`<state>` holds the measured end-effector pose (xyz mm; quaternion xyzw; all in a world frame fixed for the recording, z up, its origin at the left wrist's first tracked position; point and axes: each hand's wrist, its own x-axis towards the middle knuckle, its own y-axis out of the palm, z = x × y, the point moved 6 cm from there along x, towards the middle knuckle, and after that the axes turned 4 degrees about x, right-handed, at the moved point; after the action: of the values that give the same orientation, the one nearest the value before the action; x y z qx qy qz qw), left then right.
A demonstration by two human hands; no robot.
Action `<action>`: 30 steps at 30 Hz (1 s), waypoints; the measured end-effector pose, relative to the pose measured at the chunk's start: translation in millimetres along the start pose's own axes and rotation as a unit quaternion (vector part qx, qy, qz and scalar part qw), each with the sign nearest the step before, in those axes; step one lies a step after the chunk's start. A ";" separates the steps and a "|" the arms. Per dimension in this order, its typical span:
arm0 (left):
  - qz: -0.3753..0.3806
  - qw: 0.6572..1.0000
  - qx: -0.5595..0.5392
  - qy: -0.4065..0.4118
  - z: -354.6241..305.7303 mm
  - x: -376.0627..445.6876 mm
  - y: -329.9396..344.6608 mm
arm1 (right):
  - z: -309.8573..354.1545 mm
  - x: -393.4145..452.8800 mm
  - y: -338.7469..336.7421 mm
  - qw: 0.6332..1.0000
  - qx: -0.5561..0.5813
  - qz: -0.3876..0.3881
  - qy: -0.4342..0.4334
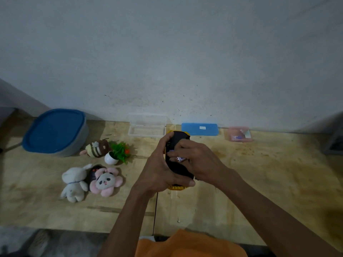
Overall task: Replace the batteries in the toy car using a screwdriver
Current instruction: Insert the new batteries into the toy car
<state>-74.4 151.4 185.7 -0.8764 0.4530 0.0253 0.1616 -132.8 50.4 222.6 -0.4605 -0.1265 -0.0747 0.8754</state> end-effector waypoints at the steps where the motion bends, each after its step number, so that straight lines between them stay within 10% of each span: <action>1: -0.002 1.000 -0.002 -0.001 0.6 -0.7 -0.5 | -1.7 -0.6 1.6 1.000 -0.003 0.009 -0.003; 14: 0.014 0.998 -0.063 0.003 -9.1 -0.9 -1.8 | -31.5 -6.7 -16.8 0.937 0.174 -0.090 0.288; 25: 0.001 0.995 -0.095 0.022 -18.3 2.1 3.1 | -49.8 -10.4 -7.7 0.809 0.422 -0.155 0.377; 30: -0.005 0.995 -0.098 0.015 -15.4 6.1 2.9 | -54.0 -10.6 -7.1 0.820 0.392 -0.146 0.391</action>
<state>-74.7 140.3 198.4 -0.8905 0.4464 0.0552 0.0682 -136.5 2.0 195.8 0.0127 0.1421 -0.3195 0.9368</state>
